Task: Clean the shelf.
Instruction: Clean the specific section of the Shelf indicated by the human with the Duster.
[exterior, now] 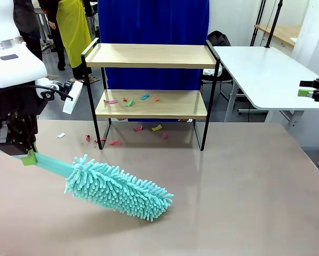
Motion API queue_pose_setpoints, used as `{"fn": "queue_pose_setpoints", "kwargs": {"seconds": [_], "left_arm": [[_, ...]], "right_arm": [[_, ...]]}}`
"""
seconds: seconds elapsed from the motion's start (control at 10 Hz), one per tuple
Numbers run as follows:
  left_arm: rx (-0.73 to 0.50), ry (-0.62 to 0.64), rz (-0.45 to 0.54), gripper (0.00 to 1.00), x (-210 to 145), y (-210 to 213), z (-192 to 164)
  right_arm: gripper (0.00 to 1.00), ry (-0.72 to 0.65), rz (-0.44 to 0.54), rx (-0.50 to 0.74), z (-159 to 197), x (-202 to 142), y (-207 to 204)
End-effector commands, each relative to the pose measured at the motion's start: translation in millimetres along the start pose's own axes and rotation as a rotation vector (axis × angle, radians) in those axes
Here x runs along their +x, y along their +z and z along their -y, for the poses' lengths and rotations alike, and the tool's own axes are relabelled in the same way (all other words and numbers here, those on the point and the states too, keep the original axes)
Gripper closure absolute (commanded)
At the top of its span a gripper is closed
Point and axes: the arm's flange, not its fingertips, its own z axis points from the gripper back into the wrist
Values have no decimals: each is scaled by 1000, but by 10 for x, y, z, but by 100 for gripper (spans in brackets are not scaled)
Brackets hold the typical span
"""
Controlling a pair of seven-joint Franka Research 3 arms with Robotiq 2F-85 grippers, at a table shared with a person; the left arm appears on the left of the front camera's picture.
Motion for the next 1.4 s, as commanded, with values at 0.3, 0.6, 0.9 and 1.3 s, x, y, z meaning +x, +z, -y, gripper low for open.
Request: {"fn": "queue_pose_setpoints", "kwargs": {"seconds": [0.3,0.6,0.9,1.3], "left_arm": [[-8,-5,5,87,-15,18,7],[-8,-5,5,87,-15,18,7],[-8,-5,5,87,-15,18,7],[-8,-5,5,87,-15,18,7]], "right_arm": [[0,5,1,3,-16,27,-16],[0,5,1,3,-16,27,-16],[0,5,1,3,-16,27,-16],[0,5,1,3,-16,27,-16]]}}
